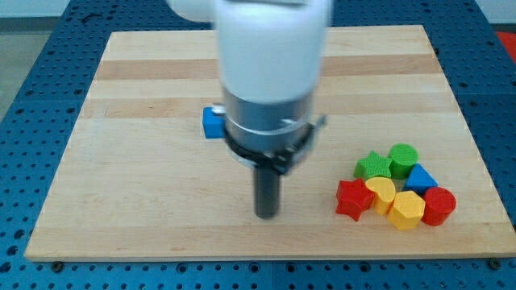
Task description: Push the blue cube towards the bottom center
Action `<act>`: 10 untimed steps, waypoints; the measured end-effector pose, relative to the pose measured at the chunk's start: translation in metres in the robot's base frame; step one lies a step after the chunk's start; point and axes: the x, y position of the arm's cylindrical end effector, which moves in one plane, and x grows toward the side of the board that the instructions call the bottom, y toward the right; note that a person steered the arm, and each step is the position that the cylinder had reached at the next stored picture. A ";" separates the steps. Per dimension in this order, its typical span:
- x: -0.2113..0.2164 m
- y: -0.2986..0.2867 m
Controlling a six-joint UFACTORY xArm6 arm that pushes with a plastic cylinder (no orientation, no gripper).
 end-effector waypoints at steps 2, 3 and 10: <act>-0.110 0.010; -0.155 -0.003; -0.087 -0.064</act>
